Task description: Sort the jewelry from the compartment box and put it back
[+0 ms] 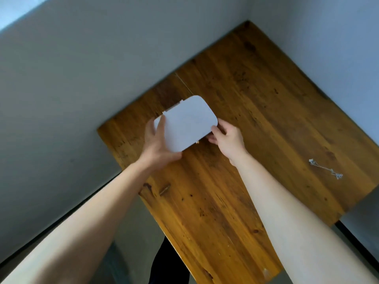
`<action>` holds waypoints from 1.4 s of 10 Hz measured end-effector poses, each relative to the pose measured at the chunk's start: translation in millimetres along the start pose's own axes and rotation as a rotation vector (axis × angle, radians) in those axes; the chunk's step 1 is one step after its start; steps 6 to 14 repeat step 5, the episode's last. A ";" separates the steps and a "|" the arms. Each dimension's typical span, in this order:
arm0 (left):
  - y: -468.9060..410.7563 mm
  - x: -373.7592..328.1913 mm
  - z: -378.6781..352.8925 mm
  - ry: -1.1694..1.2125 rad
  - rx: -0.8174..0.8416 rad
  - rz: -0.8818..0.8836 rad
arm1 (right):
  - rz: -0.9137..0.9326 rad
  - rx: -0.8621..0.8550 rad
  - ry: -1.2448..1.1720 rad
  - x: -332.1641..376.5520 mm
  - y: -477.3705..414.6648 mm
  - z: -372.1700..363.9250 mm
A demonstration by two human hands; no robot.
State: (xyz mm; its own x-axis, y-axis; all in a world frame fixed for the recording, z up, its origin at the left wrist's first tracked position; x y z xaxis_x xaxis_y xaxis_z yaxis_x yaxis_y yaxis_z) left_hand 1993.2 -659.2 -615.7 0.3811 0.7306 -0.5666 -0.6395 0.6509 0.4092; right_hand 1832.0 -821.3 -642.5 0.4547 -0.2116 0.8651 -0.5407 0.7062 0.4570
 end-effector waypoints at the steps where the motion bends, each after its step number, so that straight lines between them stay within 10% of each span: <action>1: -31.4 3.0 24.2 -0.071 -0.033 0.041 | 0.020 0.009 0.026 24.3 -34.2 -25.9; 14: -48.3 8.8 43.3 -0.351 -0.070 -0.008 | 0.060 0.115 0.313 67.8 -55.4 -28.3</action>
Point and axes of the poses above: each hand's wrist, its own y-axis away from the middle knuckle, its own z-axis out of the back of the hand, x = y × z, the point moved 2 cm from there along -y, towards the middle knuckle, and after that the axes turned 3 degrees about z, right-handed, at the moved point
